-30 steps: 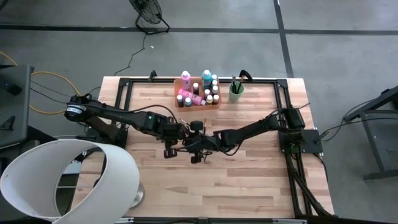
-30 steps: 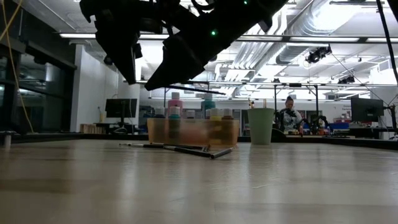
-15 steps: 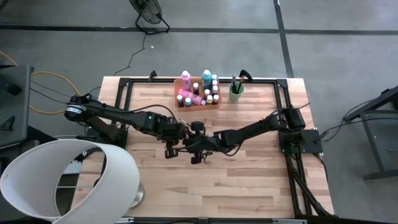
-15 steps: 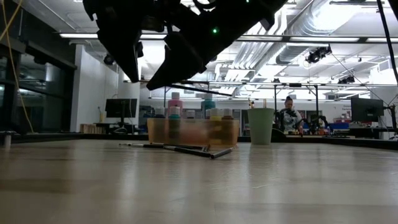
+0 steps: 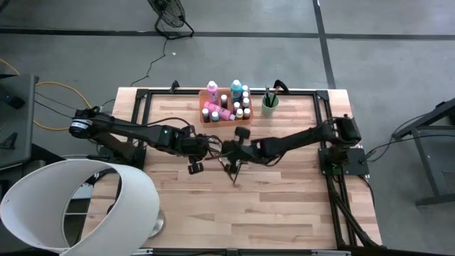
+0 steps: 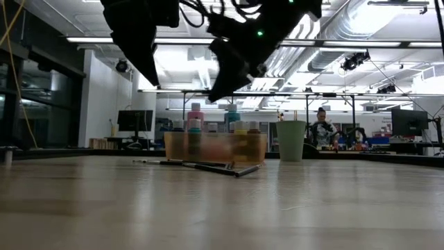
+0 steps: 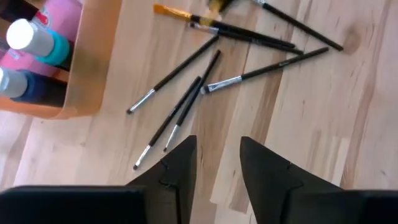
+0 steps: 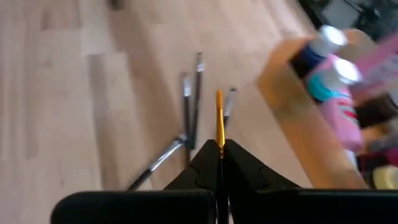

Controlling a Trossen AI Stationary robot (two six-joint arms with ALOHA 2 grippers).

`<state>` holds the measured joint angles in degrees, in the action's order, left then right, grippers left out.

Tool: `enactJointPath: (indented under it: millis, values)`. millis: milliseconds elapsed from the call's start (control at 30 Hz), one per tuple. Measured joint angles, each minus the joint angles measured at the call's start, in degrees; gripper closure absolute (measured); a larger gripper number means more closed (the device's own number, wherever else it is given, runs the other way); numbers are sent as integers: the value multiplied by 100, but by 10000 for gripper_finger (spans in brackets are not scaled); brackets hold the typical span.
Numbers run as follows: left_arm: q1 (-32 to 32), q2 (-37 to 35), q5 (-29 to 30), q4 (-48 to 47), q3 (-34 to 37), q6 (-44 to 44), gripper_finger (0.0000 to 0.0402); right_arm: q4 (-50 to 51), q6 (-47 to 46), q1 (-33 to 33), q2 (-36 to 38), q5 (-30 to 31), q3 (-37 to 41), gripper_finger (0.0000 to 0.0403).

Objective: Pick & Place Paint Supplies
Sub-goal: Put the gold paint brush into the green cup

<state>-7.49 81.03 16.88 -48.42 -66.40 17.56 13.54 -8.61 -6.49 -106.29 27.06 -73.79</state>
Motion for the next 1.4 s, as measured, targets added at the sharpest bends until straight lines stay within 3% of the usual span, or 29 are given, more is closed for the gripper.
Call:
enactJointPath:
  millis: [200,467,667,800,900,1167,1300,1400]
  values:
    - [-2,-21,93,56,53,69,279,-512,-354,478,996,322,1010,397]
    - [0,-19,223,283,53,72,279,-3311,-328,1289,2391,933,2940,397]
    - [0,-19,271,395,56,131,279,-5708,117,1957,2470,1103,3844,394]
    - [0,-19,382,376,56,372,279,-6168,131,2511,2446,1081,4033,396]
    - [0,-19,419,381,56,488,279,-6342,198,2949,2445,887,4031,397]
    - [0,-19,759,387,58,851,279,-6606,193,4065,2441,-303,4026,397]
    - [0,-19,901,442,58,1011,279,-6706,-20,4349,2216,-834,4021,395]
    - [0,-19,985,553,58,1128,279,-7023,-27,4430,1919,-910,4024,396]
